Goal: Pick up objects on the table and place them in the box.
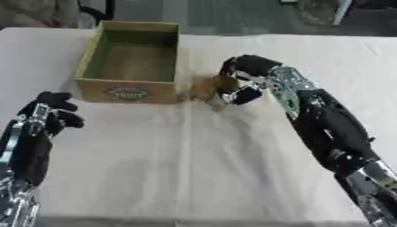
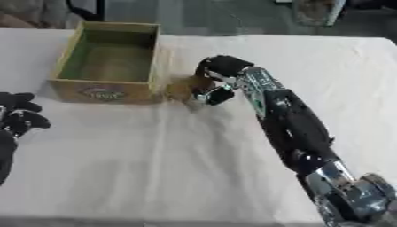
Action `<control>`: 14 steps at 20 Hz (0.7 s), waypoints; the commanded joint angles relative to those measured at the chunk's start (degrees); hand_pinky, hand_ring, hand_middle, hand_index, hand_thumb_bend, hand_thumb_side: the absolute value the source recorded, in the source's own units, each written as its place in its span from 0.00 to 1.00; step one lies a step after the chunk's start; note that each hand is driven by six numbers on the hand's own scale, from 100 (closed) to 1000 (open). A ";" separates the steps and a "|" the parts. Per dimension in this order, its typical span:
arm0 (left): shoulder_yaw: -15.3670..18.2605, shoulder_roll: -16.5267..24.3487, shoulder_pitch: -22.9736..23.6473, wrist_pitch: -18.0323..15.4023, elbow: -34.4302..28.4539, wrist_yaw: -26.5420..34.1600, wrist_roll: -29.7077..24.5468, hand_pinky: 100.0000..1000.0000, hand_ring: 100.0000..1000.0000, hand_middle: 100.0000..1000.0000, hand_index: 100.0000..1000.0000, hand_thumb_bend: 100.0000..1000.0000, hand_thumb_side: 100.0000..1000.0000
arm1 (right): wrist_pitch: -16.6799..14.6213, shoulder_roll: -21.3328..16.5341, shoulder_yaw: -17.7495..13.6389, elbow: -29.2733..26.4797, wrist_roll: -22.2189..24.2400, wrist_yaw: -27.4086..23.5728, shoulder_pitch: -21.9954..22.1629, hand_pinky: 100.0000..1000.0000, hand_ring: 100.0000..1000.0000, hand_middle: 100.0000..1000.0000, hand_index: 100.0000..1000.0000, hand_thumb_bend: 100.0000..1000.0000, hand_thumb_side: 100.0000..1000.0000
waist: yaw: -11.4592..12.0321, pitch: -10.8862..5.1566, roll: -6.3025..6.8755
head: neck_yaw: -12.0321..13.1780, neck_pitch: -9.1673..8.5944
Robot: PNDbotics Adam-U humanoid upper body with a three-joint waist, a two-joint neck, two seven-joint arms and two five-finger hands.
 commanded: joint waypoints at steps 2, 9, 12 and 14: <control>-0.13 0.47 -0.25 -0.10 -0.79 0.21 -0.25 0.53 0.46 0.48 0.67 0.00 0.70 | -0.23 -0.47 0.04 -1.73 -2.80 3.41 -1.65 0.72 0.61 0.48 0.59 0.02 0.52 | 0.08 -0.82 0.13 | 0.15 0.09; -0.25 0.48 -0.28 -0.09 -0.78 0.26 -0.37 0.53 0.46 0.48 0.67 0.00 0.70 | 0.28 -0.64 -0.57 -2.46 -10.07 4.41 -1.82 0.61 0.47 0.20 0.27 0.00 0.40 | 0.06 -0.86 0.09 | 0.29 0.03; -0.25 0.50 -0.32 -0.10 -0.82 0.28 -0.39 0.53 0.46 0.48 0.67 0.00 0.70 | 0.74 -0.80 -0.83 -2.63 -12.82 3.71 -2.03 0.57 0.45 0.15 0.22 0.00 0.36 | 0.02 -0.90 0.09 | 0.34 0.03; -0.22 0.51 -0.33 -0.11 -0.84 0.28 -0.36 0.53 0.46 0.48 0.67 0.00 0.70 | 1.09 -0.91 -1.00 -2.86 -14.29 2.90 -2.24 0.56 0.44 0.14 0.21 0.00 0.34 | -0.01 -0.93 0.11 | 0.38 0.02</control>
